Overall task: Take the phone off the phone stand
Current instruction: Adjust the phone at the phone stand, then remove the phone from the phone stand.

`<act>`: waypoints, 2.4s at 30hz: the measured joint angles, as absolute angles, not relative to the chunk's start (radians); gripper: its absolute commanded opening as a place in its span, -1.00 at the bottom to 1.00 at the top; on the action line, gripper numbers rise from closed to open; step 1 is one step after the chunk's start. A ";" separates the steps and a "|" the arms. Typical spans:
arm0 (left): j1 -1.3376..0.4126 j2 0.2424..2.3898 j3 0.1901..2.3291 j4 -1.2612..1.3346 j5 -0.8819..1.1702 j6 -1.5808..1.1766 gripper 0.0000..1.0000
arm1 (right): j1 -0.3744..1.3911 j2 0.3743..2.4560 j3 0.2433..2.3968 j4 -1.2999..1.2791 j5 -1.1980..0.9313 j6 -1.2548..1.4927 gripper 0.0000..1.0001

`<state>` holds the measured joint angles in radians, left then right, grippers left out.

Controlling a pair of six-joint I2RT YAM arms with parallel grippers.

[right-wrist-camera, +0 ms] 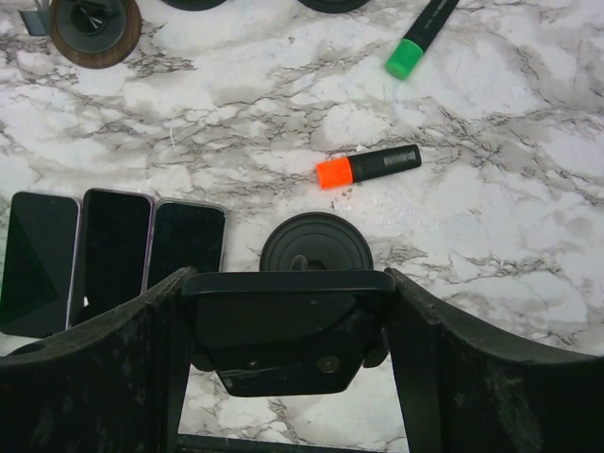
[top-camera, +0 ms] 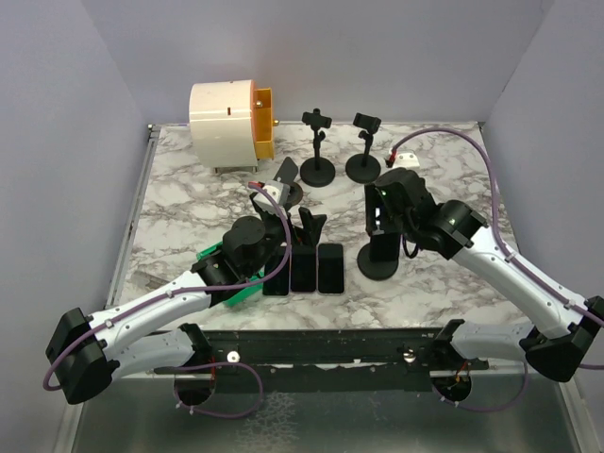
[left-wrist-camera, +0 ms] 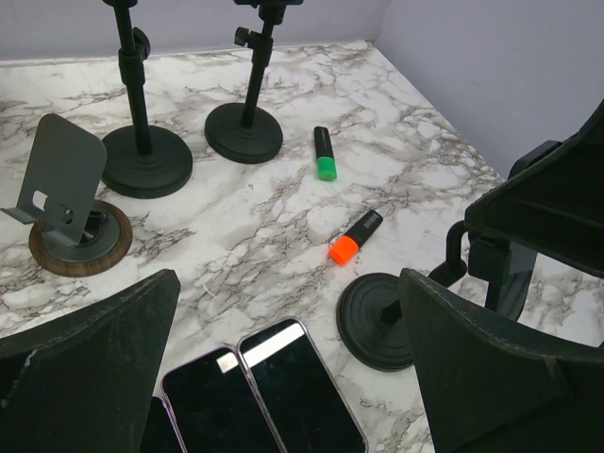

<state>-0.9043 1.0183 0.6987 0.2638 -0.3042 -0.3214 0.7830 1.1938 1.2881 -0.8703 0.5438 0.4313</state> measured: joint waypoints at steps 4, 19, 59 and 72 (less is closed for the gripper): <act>-0.904 1.019 0.699 0.263 -0.304 -0.321 0.98 | 0.783 1.211 1.310 -0.870 0.515 0.424 0.10; -0.904 1.019 0.699 0.263 -0.303 -0.321 0.98 | 0.783 1.225 1.312 -0.874 0.500 0.418 0.80; -0.904 1.035 0.694 0.260 -0.297 -0.322 0.98 | 0.711 0.822 1.163 -0.503 0.234 0.161 0.94; -0.904 1.066 0.694 0.260 -0.297 -0.322 0.98 | 0.694 0.922 1.177 -0.534 0.160 0.112 0.99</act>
